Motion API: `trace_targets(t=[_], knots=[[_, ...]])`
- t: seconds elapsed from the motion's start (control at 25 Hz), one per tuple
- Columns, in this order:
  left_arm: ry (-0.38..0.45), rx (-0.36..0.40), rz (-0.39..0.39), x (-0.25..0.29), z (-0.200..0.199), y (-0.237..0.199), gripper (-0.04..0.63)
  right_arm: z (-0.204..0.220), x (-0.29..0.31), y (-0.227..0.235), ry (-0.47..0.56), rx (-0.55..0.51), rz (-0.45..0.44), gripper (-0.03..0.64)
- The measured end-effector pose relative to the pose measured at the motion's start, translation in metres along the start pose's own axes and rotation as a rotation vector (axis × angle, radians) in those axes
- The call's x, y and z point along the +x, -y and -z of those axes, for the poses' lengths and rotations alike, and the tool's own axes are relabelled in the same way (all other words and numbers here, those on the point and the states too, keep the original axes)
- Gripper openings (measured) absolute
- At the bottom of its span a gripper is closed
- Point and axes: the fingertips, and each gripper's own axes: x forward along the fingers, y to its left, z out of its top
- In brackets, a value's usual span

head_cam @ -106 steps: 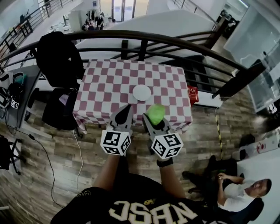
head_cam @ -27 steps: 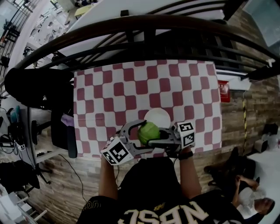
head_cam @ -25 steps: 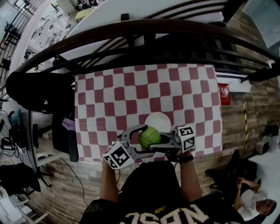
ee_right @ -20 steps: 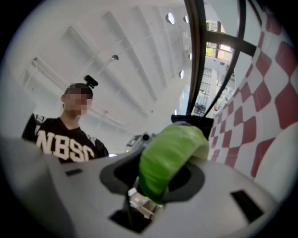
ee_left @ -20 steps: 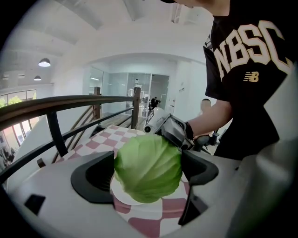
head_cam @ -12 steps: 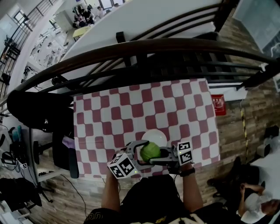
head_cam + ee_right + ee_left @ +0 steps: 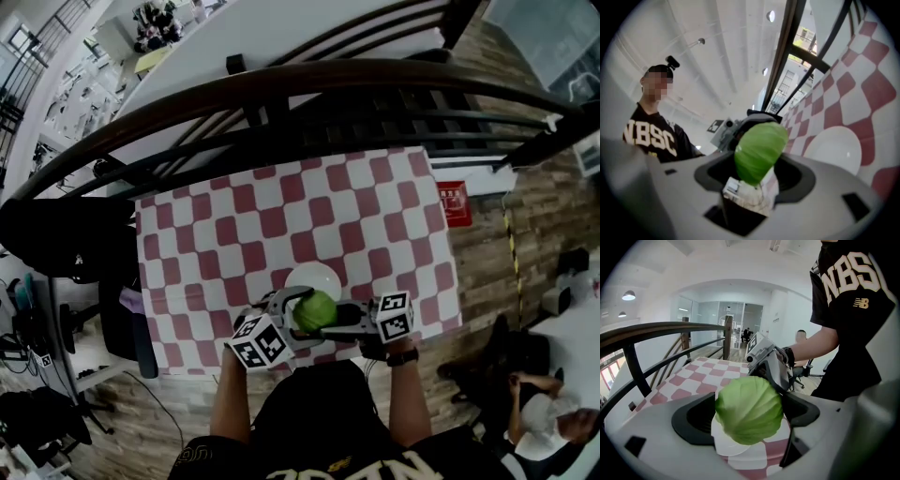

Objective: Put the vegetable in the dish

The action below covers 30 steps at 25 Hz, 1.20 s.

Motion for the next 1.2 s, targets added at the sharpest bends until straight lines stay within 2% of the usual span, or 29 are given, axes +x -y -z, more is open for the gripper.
trace_targets(t=[0.12,0.24,0.48,0.64,0.8,0.96,1.2], knots=[[-0.022,-0.004,-0.004,0.003,0.006,-0.003,0.469,0.004,-0.007,0.01,-0.028,-0.014,0.063,0.263],[-0.053,-0.011,-0.041,0.005,0.018,-0.013,0.468,0.006,-0.011,0.028,-0.037,-0.033,0.155,0.281],[-0.1,-0.046,-0.116,0.01,0.04,-0.035,0.465,-0.01,-0.045,0.069,0.055,-0.1,0.45,0.279],[-0.138,-0.054,-0.161,0.023,0.054,-0.043,0.463,-0.026,-0.059,0.073,0.12,-0.19,0.569,0.279],[-0.183,-0.031,-0.213,0.04,0.066,-0.047,0.465,-0.031,-0.06,0.069,0.118,-0.316,0.68,0.276],[-0.21,-0.013,-0.244,0.054,0.074,-0.05,0.463,-0.024,-0.056,0.069,0.091,-0.376,0.739,0.275],[-0.214,-0.007,-0.29,0.067,0.082,-0.056,0.463,-0.023,-0.061,0.063,0.14,-0.362,0.741,0.273]])
